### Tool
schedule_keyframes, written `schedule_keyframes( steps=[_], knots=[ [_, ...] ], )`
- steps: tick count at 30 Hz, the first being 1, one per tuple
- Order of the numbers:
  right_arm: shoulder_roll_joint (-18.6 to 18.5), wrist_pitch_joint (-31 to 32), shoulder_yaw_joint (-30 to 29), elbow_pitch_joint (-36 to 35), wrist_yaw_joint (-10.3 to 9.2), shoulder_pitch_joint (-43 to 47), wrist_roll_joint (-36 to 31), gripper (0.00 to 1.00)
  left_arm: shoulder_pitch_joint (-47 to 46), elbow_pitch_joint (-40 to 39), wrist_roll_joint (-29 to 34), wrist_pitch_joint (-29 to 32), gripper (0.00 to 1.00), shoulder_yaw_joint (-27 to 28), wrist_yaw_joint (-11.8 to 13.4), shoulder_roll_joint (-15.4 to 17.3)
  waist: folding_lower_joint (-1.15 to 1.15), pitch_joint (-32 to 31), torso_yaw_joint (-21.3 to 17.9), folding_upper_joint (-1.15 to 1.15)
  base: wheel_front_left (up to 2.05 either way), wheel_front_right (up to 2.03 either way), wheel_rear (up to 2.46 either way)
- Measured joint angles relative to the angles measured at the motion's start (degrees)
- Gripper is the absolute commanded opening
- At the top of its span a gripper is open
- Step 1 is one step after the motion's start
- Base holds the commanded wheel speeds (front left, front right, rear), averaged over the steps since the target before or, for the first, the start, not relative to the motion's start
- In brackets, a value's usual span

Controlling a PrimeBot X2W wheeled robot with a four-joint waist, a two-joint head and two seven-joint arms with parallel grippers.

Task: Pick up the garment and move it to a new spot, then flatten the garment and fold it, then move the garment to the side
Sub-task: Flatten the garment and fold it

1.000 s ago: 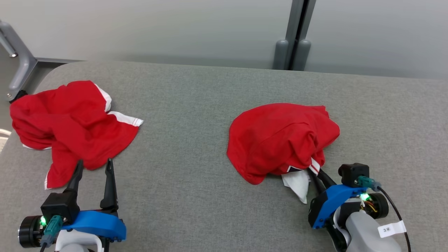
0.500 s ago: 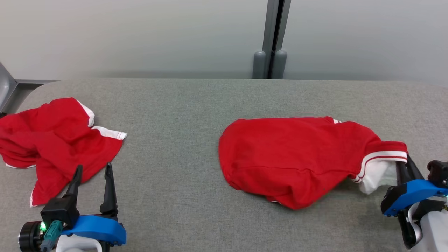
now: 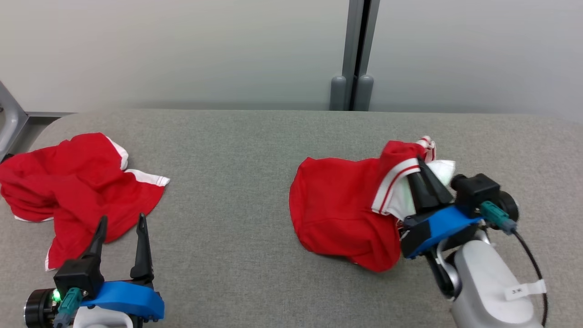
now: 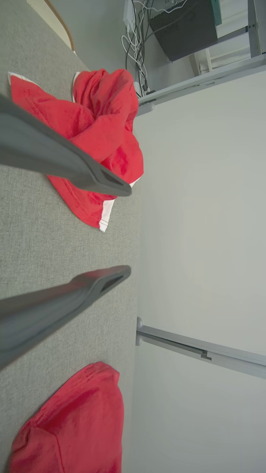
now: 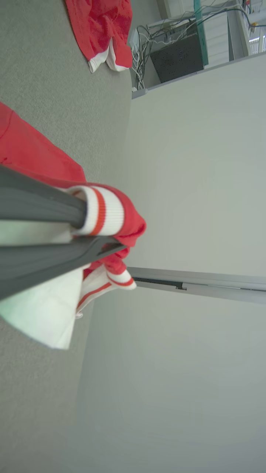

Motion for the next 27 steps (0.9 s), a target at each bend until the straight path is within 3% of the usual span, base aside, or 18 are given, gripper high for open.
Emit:
schedule_keyframes(
  steps=[4,8,17,21,22,23,27],
  knots=[
    [0.73,0.00,9.39,0.60,0.00,-2.75,3.13,0.00,-0.03,-0.18,0.00,0.29,1.00,-0.69,0.04,0.02,0.00,-0.55,1.43,0.00,0.00,0.00,0.00],
    [0.99,0.00,22.21,-0.10,0.00,-5.88,11.27,0.00,-0.07,-0.21,0.00,0.52,1.00,-1.16,-0.05,0.02,0.00,-0.75,3.17,0.00,0.00,0.00,0.00],
    [1.04,0.00,47.18,0.91,0.00,-11.12,22.18,0.00,-2.09,0.58,-0.01,0.55,1.00,-2.50,-0.89,-0.83,0.00,1.02,7.29,0.00,0.00,0.00,0.00],
    [1.04,0.41,55.56,1.71,0.00,-11.43,25.55,0.00,-2.91,1.55,-0.18,0.45,1.00,-2.87,-0.97,-1.42,0.00,2.37,8.78,0.00,0.00,0.00,0.00],
    [1.05,0.41,56.56,1.93,0.00,-11.45,26.35,0.15,-3.24,1.79,-0.19,0.42,1.00,-2.91,-1.03,-1.56,0.00,2.67,9.03,0.00,0.00,0.00,0.00],
    [1.05,0.37,57.06,2.18,0.00,-11.51,27.07,0.99,-3.46,1.94,-0.19,0.27,1.00,-2.90,-1.04,-1.65,0.00,2.93,9.19,0.00,0.00,0.00,0.00],
    [1.09,0.24,56.12,4.19,0.00,-12.80,27.96,1.00,-3.57,2.81,-0.36,-0.07,1.00,-2.43,-1.04,-1.78,0.01,3.42,8.58,0.00,0.00,0.00,0.00]
  ],
)
